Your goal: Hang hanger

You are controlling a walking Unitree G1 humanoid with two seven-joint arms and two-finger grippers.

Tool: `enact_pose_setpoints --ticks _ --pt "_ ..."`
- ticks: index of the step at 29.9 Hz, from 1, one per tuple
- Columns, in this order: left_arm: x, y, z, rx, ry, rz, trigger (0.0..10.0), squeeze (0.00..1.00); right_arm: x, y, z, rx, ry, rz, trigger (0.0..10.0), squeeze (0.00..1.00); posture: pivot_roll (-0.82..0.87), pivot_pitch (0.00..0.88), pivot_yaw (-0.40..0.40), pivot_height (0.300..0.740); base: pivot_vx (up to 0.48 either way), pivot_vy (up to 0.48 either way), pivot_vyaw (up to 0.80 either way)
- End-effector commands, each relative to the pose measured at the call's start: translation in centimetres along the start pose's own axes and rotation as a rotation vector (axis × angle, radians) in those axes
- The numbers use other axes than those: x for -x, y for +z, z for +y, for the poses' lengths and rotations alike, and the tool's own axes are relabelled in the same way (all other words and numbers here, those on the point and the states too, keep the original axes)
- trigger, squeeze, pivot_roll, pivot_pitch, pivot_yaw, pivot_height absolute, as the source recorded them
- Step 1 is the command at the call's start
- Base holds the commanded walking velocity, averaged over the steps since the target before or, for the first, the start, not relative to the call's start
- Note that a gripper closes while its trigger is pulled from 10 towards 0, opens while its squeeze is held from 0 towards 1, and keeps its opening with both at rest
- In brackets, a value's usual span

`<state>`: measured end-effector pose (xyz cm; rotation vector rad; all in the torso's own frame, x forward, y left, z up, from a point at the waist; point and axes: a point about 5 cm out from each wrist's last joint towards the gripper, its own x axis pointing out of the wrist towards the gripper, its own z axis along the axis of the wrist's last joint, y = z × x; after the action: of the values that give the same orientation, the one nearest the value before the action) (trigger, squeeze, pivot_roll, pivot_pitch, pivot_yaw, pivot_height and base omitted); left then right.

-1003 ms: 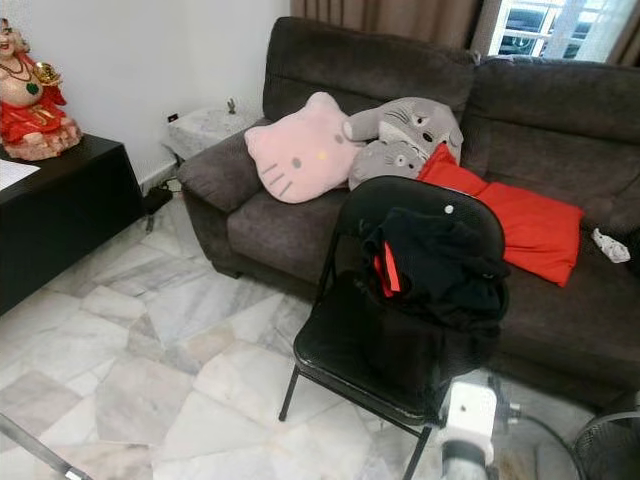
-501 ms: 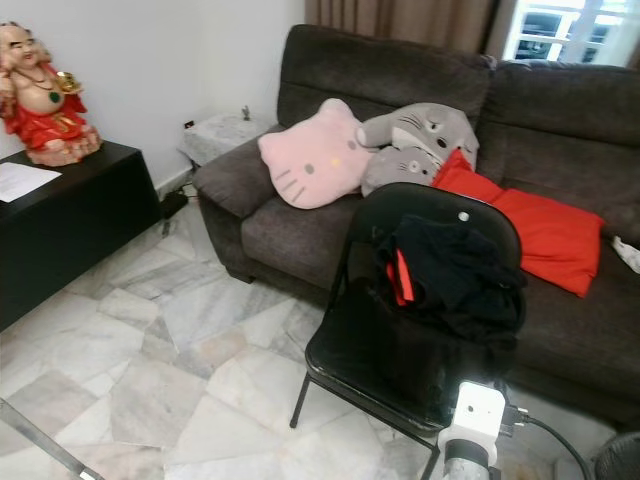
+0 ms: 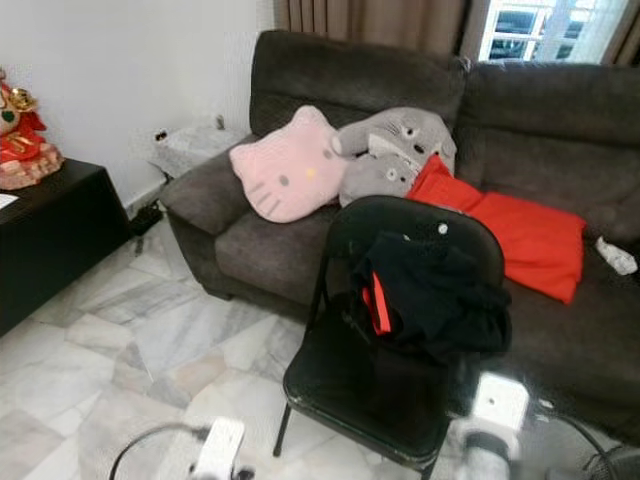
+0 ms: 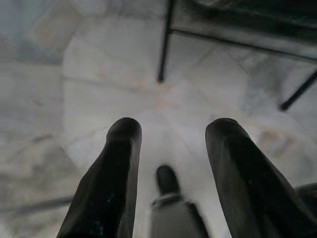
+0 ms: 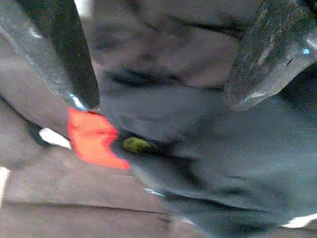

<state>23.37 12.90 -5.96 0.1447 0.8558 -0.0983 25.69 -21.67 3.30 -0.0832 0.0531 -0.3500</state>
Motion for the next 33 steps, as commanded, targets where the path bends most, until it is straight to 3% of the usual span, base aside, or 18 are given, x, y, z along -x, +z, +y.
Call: enact_pose_setpoints --ticks 1,3,11,21,23,25,33 --pt "0.3 -2.2 0.1 -0.004 0.01 0.083 10.0 0.0 0.2 -0.2 -0.5 0.012 -0.003 0.009 10.0 0.0 0.0 0.0 -0.009 0.74 0.0 0.0 0.0" --pt "0.3 -2.1 0.1 -0.001 0.012 0.086 10.0 0.0 0.3 0.3 0.2 0.054 0.066 -0.025 10.0 0.0 0.0 0.0 -0.011 0.74 0.0 0.0 0.0" --pt "0.2 -1.9 0.1 0.01 0.017 0.088 10.0 0.0 0.6 0.9 0.8 0.094 0.119 -0.067 10.0 0.0 -0.01 0.0 -0.012 0.74 0.0 0.0 0.0" --pt "0.2 -1.6 0.1 0.012 0.029 0.082 10.0 0.0 -1.0 2.0 0.2 0.126 0.072 -0.081 10.0 0.0 0.0 0.0 -0.016 0.74 0.0 0.0 0.0" --pt "0.2 -1.4 0.3 -0.011 0.067 0.057 10.0 0.0 -1.1 2.1 0.3 0.128 0.072 -0.083 10.0 0.0 0.0 0.0 -0.017 0.74 0.0 0.0 0.0" --pt "0.2 -1.3 0.4 0.017 0.104 0.037 10.0 0.0 -1.1 2.2 0.3 0.127 0.074 -0.084 10.0 0.0 0.0 0.0 -0.02 0.74 0.0 0.0 0.0" --pt "0.2 -0.6 0.4 0.015 0.118 -0.026 10.0 0.0 -1.2 2.0 0.6 0.128 0.08 -0.074 10.0 0.0 0.01 0.0 -0.027 0.74 0.0 0.0 0.0"
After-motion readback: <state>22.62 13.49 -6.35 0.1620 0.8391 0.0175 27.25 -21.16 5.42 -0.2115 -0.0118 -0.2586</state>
